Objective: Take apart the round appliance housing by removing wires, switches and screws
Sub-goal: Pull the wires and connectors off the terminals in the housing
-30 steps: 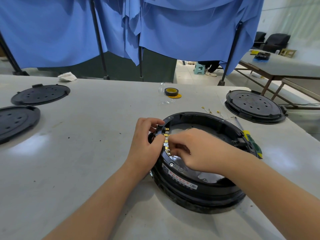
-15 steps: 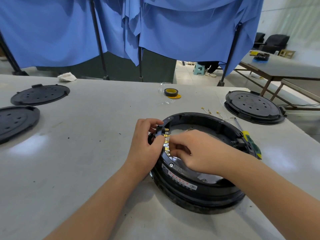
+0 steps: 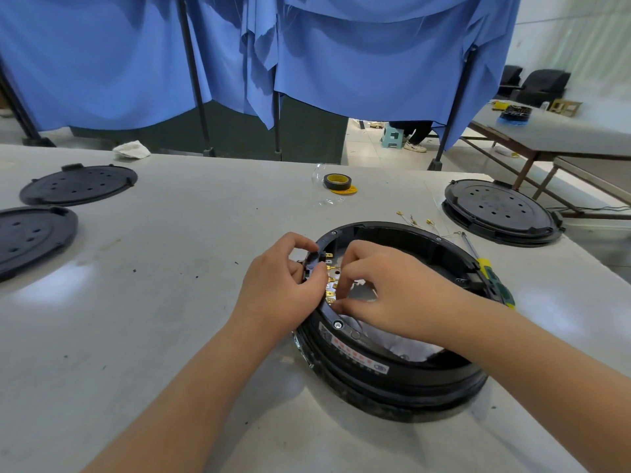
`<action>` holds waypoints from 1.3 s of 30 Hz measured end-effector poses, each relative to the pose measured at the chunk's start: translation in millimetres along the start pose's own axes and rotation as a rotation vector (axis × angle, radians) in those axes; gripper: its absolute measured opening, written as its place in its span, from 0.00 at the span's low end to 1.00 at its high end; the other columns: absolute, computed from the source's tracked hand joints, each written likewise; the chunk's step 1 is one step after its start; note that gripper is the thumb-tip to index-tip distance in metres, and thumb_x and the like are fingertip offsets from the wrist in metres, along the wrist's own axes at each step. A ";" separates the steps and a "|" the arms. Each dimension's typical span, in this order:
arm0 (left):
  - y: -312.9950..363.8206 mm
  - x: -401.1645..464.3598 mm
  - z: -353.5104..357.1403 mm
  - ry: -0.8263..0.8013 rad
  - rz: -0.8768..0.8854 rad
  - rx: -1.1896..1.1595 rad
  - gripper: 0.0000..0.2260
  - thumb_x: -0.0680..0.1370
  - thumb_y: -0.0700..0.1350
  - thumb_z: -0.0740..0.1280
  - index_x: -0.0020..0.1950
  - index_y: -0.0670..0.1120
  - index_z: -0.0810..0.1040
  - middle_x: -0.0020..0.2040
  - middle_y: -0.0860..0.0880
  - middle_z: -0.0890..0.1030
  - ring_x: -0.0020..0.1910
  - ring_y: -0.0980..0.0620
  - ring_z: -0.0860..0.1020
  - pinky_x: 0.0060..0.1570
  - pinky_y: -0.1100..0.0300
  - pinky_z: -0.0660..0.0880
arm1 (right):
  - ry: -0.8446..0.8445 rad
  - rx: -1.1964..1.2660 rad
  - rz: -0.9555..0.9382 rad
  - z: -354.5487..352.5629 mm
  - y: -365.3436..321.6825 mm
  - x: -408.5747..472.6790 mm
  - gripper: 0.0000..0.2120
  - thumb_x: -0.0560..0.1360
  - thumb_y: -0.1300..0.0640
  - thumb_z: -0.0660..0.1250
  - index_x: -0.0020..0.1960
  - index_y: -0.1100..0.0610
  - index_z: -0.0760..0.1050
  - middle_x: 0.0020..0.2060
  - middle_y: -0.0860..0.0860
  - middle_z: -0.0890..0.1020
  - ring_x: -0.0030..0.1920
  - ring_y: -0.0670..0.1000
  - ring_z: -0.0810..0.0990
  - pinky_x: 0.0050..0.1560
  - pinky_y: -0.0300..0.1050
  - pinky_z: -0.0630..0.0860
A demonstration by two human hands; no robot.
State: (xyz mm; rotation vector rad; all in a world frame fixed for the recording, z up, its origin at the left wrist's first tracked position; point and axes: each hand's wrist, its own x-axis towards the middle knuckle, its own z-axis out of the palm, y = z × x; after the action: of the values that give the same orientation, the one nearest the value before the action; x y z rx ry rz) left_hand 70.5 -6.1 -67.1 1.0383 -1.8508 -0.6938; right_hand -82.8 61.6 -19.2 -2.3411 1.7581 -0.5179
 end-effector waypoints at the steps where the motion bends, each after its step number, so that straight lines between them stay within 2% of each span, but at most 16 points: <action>1: -0.6 0.0 0.1 -0.001 -0.001 -0.007 0.05 0.74 0.43 0.67 0.47 0.52 0.76 0.18 0.54 0.65 0.20 0.55 0.62 0.24 0.66 0.62 | -0.011 -0.020 0.003 -1.2 1.6 -0.7 0.07 0.72 0.45 0.69 0.43 0.49 0.79 0.44 0.43 0.72 0.40 0.42 0.71 0.41 0.41 0.69; 4: -1.3 -0.5 0.8 -0.005 0.001 -0.019 0.06 0.74 0.42 0.66 0.47 0.52 0.76 0.18 0.54 0.65 0.20 0.56 0.62 0.24 0.67 0.62 | -0.042 -0.098 -0.034 -4.0 3.3 -2.8 0.08 0.74 0.45 0.66 0.46 0.48 0.80 0.45 0.44 0.71 0.39 0.42 0.70 0.39 0.39 0.66; 8: -2.1 -0.2 1.1 -0.005 0.002 -0.017 0.06 0.74 0.42 0.66 0.47 0.52 0.76 0.18 0.54 0.65 0.20 0.55 0.62 0.25 0.66 0.63 | -0.030 -0.200 -0.131 -4.0 -0.5 -4.5 0.09 0.76 0.46 0.63 0.46 0.50 0.78 0.48 0.46 0.72 0.43 0.46 0.72 0.43 0.42 0.70; 12: -1.7 -0.4 0.6 -0.004 0.012 -0.015 0.06 0.74 0.42 0.66 0.47 0.52 0.76 0.18 0.54 0.65 0.20 0.56 0.62 0.24 0.67 0.62 | -0.075 -0.182 -0.127 0.4 -1.3 -4.2 0.05 0.77 0.47 0.59 0.45 0.48 0.70 0.46 0.45 0.71 0.42 0.47 0.72 0.43 0.43 0.70; 15: -1.9 0.0 0.6 -0.001 0.013 -0.015 0.06 0.74 0.42 0.66 0.47 0.52 0.76 0.18 0.54 0.65 0.20 0.56 0.63 0.24 0.68 0.63 | -0.095 -0.148 -0.119 2.5 0.0 -3.2 0.04 0.77 0.51 0.61 0.44 0.47 0.68 0.38 0.42 0.68 0.37 0.43 0.68 0.39 0.39 0.63; 18: -2.0 0.0 1.0 0.004 0.011 -0.021 0.06 0.74 0.41 0.66 0.47 0.52 0.76 0.18 0.54 0.65 0.20 0.56 0.62 0.24 0.68 0.63 | -0.103 -0.118 -0.104 1.7 1.5 -2.2 0.06 0.77 0.50 0.62 0.42 0.47 0.68 0.33 0.41 0.68 0.35 0.40 0.68 0.35 0.35 0.62; 24: -1.3 -0.9 1.1 -0.004 0.000 -0.061 0.07 0.73 0.40 0.66 0.46 0.52 0.76 0.18 0.54 0.64 0.20 0.56 0.62 0.24 0.68 0.61 | -0.124 -0.131 -0.125 3.3 3.5 -1.8 0.08 0.78 0.48 0.62 0.41 0.47 0.66 0.34 0.41 0.66 0.35 0.39 0.66 0.35 0.34 0.60; 27: -0.8 -1.4 0.1 -0.015 0.004 -0.078 0.07 0.74 0.39 0.66 0.46 0.52 0.76 0.18 0.54 0.64 0.20 0.56 0.62 0.24 0.69 0.61 | -0.111 -0.118 -0.135 5.8 4.9 -0.2 0.07 0.78 0.50 0.61 0.43 0.51 0.72 0.34 0.42 0.66 0.35 0.44 0.66 0.36 0.40 0.60; 30: -0.5 -1.0 -1.2 -0.032 0.014 -0.081 0.07 0.74 0.39 0.66 0.46 0.52 0.77 0.18 0.54 0.65 0.20 0.56 0.63 0.24 0.70 0.61 | -0.109 -0.095 -0.146 6.6 6.3 1.5 0.07 0.78 0.53 0.63 0.45 0.54 0.76 0.34 0.42 0.66 0.36 0.44 0.66 0.36 0.39 0.59; 32: -0.2 -0.9 -1.9 -0.042 0.019 -0.083 0.07 0.74 0.39 0.66 0.46 0.52 0.77 0.18 0.54 0.65 0.20 0.57 0.63 0.24 0.69 0.61 | -0.116 -0.063 -0.160 4.6 6.6 2.6 0.07 0.78 0.54 0.64 0.41 0.52 0.73 0.33 0.41 0.66 0.34 0.41 0.67 0.34 0.36 0.60; 34: -0.1 -1.1 -2.3 -0.051 0.022 -0.088 0.07 0.74 0.39 0.65 0.46 0.52 0.77 0.18 0.54 0.64 0.21 0.56 0.63 0.24 0.68 0.61 | -0.124 -0.034 -0.168 2.3 6.7 4.7 0.10 0.77 0.56 0.65 0.38 0.50 0.69 0.32 0.41 0.66 0.34 0.40 0.67 0.35 0.39 0.60; 39: -0.2 -0.5 -2.7 -0.065 0.018 -0.096 0.07 0.75 0.39 0.65 0.45 0.51 0.77 0.19 0.54 0.64 0.21 0.56 0.62 0.25 0.68 0.62 | -0.112 -0.039 -0.165 1.6 7.9 4.7 0.12 0.76 0.55 0.65 0.37 0.48 0.66 0.31 0.41 0.67 0.33 0.41 0.67 0.36 0.40 0.61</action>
State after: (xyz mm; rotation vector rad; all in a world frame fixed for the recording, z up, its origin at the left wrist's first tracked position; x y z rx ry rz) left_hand 73.1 -5.8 -66.2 0.9460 -1.8614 -0.8060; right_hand -88.1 54.7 -22.5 -2.5038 1.5491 -0.3707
